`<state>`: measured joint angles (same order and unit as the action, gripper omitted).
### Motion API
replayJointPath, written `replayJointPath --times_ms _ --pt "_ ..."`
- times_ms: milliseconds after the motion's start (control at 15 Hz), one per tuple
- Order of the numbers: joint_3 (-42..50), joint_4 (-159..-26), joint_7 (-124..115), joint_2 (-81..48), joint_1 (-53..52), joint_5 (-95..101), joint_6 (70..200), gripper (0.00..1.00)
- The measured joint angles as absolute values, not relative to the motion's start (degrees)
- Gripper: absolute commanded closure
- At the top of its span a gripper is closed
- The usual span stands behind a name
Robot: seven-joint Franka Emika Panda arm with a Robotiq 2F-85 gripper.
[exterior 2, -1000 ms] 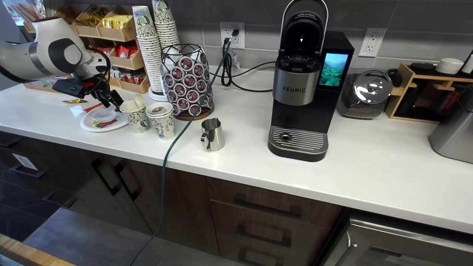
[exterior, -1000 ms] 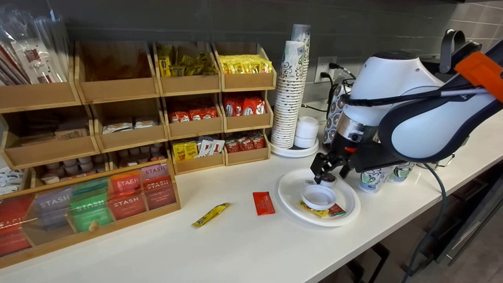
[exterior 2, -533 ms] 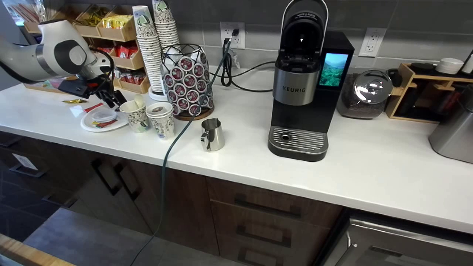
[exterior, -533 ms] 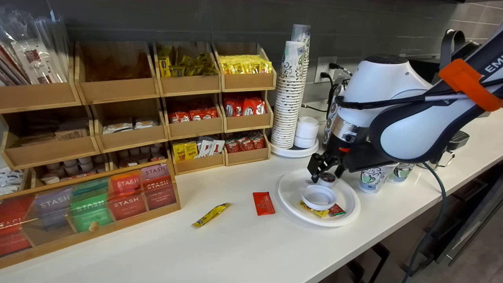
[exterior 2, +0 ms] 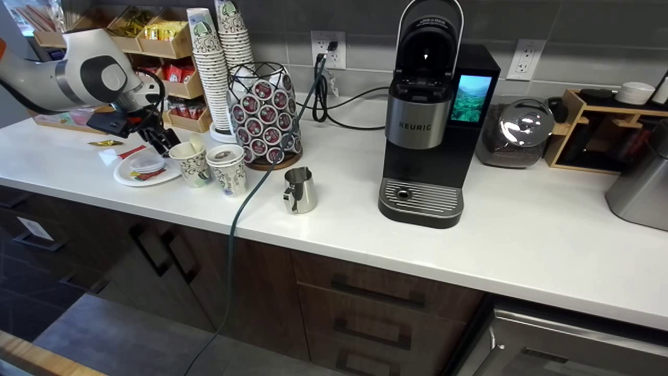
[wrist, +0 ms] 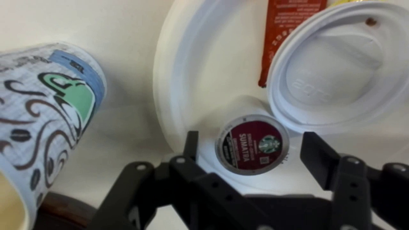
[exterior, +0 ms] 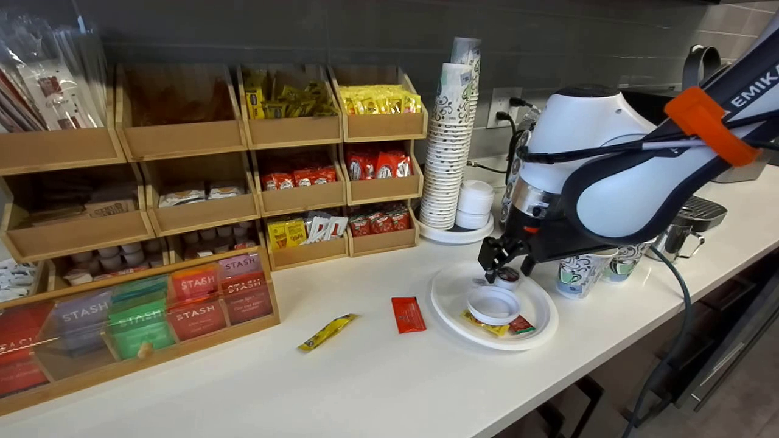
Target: Pick up the coffee capsule from the white plate and put it in the rack of coffee capsules
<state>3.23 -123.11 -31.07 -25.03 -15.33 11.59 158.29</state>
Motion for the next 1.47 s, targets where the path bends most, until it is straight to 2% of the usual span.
replayJointPath --times_ms 267,333,467,533,600,867,933,1000,1067,1133,1200,1467 --pt "3.22 -122.77 -31.03 -25.05 -15.33 11.22 157.83 0.19" --pt "3.22 -122.72 -31.03 -25.05 -15.33 11.18 157.83 0.24" --pt "3.22 -122.61 -31.03 -25.05 -15.35 11.17 157.65 0.25" --pt "3.23 -122.54 -31.03 -25.05 -15.37 11.17 157.34 0.29" --pt "3.23 -122.48 -31.03 -25.05 -15.39 11.16 157.03 0.27" --pt "3.23 -122.35 -31.03 -25.05 -15.39 11.16 156.54 0.3" --pt "3.23 -122.32 -31.03 -25.05 -15.39 11.15 156.54 0.34" --pt "3.23 -122.27 -31.03 -25.05 -15.39 11.14 156.54 0.42" --pt "3.23 -122.22 -31.03 -25.05 -15.39 11.14 156.54 0.58" --pt "3.23 -122.17 -31.03 -25.05 -15.39 11.14 156.54 0.6" --pt "3.23 -122.12 -31.03 -25.05 -15.39 11.14 156.54 0.69" --pt "3.24 -121.95 -31.03 -24.95 -15.39 11.14 156.54 0.71"
